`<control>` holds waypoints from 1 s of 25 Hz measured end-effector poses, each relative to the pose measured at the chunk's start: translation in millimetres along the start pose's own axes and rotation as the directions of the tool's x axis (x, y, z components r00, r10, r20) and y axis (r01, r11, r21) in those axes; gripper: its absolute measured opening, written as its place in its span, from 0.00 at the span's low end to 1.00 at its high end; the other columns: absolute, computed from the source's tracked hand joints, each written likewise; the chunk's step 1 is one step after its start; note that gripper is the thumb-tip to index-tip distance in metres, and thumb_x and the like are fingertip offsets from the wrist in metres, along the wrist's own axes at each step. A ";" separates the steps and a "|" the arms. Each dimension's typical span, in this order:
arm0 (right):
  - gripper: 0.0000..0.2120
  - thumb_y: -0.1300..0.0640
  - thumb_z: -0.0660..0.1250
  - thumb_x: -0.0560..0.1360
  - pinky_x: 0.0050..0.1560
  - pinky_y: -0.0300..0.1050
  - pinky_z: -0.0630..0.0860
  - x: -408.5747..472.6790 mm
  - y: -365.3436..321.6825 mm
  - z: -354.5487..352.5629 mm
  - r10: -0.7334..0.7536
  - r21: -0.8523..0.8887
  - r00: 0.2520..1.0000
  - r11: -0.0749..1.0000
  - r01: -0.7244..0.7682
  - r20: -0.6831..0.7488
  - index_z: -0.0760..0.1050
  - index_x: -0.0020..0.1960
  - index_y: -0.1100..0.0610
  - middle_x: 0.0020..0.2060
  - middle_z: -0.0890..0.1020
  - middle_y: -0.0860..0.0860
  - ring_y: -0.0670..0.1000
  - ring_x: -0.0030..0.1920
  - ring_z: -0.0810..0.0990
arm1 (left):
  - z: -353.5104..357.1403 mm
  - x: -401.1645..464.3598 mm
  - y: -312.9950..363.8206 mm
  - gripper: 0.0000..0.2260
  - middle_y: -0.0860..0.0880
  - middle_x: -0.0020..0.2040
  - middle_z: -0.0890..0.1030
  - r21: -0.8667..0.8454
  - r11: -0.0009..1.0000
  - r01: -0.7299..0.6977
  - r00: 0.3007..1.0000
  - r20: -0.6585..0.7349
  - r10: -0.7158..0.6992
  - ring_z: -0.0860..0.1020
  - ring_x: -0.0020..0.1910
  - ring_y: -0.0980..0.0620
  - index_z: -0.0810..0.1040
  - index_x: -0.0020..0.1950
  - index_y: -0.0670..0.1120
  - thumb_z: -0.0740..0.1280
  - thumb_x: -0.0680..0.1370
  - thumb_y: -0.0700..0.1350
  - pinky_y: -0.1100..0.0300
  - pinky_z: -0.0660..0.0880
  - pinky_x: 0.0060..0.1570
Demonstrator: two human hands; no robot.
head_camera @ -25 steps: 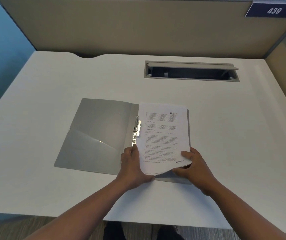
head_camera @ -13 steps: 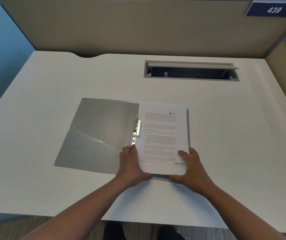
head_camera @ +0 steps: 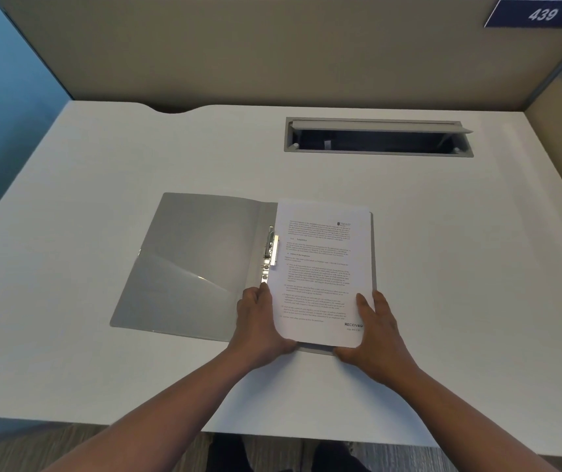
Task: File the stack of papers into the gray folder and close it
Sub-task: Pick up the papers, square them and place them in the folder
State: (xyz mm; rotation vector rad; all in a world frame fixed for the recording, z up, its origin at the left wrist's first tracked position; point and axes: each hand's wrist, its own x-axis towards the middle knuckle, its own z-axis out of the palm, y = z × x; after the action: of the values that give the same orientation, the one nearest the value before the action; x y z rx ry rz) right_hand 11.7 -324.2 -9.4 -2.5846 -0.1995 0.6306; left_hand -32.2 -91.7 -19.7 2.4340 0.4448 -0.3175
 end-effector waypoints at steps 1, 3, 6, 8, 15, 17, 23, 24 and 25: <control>0.57 0.41 0.77 0.67 0.76 0.51 0.54 -0.3 -0.3 -0.2 0.000 0.004 1.000 1.000 0.000 -0.003 0.43 0.81 0.51 0.81 0.41 0.50 0.55 0.80 0.44 | 0.2 -0.7 -0.1 0.47 0.51 0.62 0.62 -0.005 1.000 0.003 1.000 0.001 -0.003 0.61 0.58 0.54 0.59 0.68 0.52 0.81 0.57 0.61 0.60 0.69 0.57; 0.57 0.41 0.78 0.66 0.77 0.52 0.53 -0.7 -1.0 -0.9 0.000 0.002 1.000 1.000 0.000 -0.003 0.44 0.81 0.51 0.80 0.40 0.50 0.54 0.80 0.43 | 0.1 -1.8 0.4 0.47 0.51 0.62 0.62 -0.011 1.000 0.001 1.000 0.001 -0.001 0.61 0.58 0.54 0.59 0.68 0.52 0.81 0.57 0.62 0.59 0.69 0.57; 0.58 0.40 0.79 0.65 0.77 0.51 0.52 -1.5 -2.6 -0.6 0.010 0.018 1.000 1.000 -0.010 0.002 0.46 0.81 0.51 0.80 0.39 0.49 0.54 0.79 0.43 | 0.4 -3.0 0.8 0.50 0.52 0.61 0.61 -0.001 1.000 0.002 1.000 -0.005 -0.002 0.61 0.59 0.53 0.57 0.69 0.52 0.80 0.56 0.62 0.59 0.69 0.57; 0.57 0.41 0.79 0.65 0.76 0.50 0.52 -1.7 -3.6 -0.1 0.014 0.029 1.000 0.999 -0.014 -0.004 0.47 0.81 0.52 0.80 0.39 0.49 0.55 0.79 0.44 | 0.6 -3.3 1.7 0.50 0.52 0.62 0.61 -0.008 1.000 0.007 1.000 -0.001 -0.007 0.61 0.59 0.53 0.56 0.69 0.53 0.79 0.55 0.62 0.60 0.68 0.56; 0.56 0.42 0.80 0.65 0.76 0.50 0.55 -1.8 -4.8 2.2 0.011 0.040 1.000 0.999 -0.010 -0.024 0.49 0.81 0.52 0.80 0.41 0.49 0.55 0.79 0.46 | -10.0 -1.5 6.2 0.50 0.51 0.61 0.62 0.043 0.998 0.042 0.997 0.064 -0.045 0.64 0.61 0.50 0.60 0.66 0.52 0.82 0.52 0.63 0.54 0.73 0.59; 0.56 0.41 0.79 0.65 0.76 0.50 0.55 -1.5 -3.6 3.1 0.008 0.040 1.000 0.999 -0.008 -0.018 0.49 0.81 0.51 0.79 0.40 0.48 0.55 0.79 0.45 | -21.4 0.9 10.0 0.51 0.51 0.59 0.64 0.115 0.993 0.035 0.990 0.130 -0.050 0.67 0.59 0.51 0.63 0.65 0.51 0.81 0.50 0.67 0.54 0.75 0.58; 0.56 0.40 0.79 0.64 0.76 0.49 0.53 -1.7 0.7 3.5 -0.006 0.070 1.000 0.998 0.007 -0.011 0.49 0.81 0.48 0.80 0.40 0.47 0.52 0.79 0.44 | -89.0 79.0 34.8 0.24 0.44 0.62 0.76 0.126 0.986 -0.107 0.992 -0.061 0.115 0.76 0.60 0.43 0.79 0.65 0.47 0.75 0.73 0.56 0.58 0.72 0.56; 0.56 0.41 0.79 0.64 0.76 0.49 0.53 -1.8 1.4 3.3 -0.013 0.073 1.000 0.997 0.014 -0.015 0.49 0.81 0.49 0.80 0.40 0.46 0.52 0.79 0.44 | -97.0 98.3 41.4 0.23 0.43 0.66 0.74 0.103 0.984 -0.145 0.985 -0.081 0.154 0.74 0.65 0.42 0.76 0.69 0.46 0.73 0.77 0.51 0.56 0.71 0.62; 0.55 0.41 0.79 0.65 0.76 0.48 0.52 -2.4 2.2 3.2 -0.018 0.080 1.000 0.997 0.019 -0.018 0.49 0.81 0.49 0.80 0.41 0.46 0.52 0.79 0.44 | -102.8 116.7 47.7 0.23 0.43 0.70 0.72 0.110 0.979 -0.170 0.982 -0.067 0.178 0.71 0.69 0.42 0.73 0.73 0.45 0.70 0.79 0.47 0.54 0.69 0.68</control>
State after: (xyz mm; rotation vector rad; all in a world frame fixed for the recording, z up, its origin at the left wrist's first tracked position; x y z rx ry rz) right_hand 8.2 -325.4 -12.0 -2.5073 -0.1880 0.5968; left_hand 104.9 -34.8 46.8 2.5729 0.2503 -0.1766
